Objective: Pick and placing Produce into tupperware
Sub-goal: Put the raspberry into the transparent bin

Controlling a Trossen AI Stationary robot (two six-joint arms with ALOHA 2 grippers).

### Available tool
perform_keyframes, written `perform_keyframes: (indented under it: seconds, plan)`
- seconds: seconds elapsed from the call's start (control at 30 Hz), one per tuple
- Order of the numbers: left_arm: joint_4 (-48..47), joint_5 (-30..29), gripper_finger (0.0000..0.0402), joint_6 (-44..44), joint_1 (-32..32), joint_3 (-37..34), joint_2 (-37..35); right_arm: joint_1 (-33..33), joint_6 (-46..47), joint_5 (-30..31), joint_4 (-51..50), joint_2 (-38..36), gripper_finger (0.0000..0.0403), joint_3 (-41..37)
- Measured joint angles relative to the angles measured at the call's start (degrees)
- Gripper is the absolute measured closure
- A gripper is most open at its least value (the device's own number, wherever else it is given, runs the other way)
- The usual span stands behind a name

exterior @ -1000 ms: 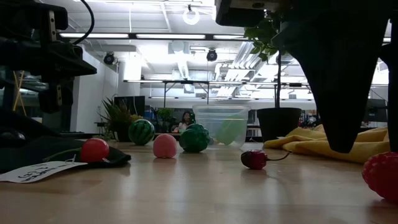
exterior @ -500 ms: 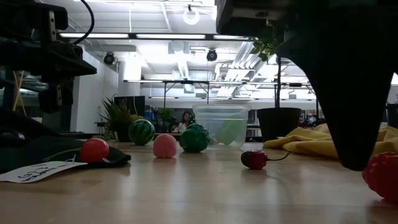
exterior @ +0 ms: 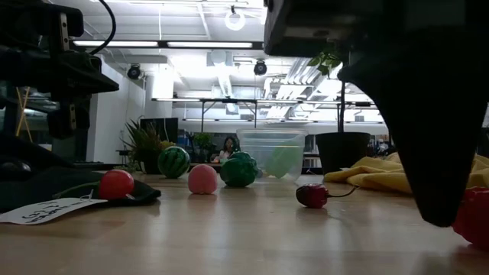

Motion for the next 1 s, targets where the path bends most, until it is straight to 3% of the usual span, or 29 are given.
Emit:
perform_keyframes:
  seconds: [0.53, 1.0]
  plan:
    - [-0.02, 0.00, 0.0401, 0.00, -0.01, 0.00, 0.01, 0.00, -0.67, -0.84, 0.76, 0.67, 0.0238, 0.00]
    - [-0.01, 0.00, 0.0401, 0.01, -0.01, 0.00, 0.00, 0.00, -1.50, -0.81, 0.43, 0.67, 0.0324, 0.00]
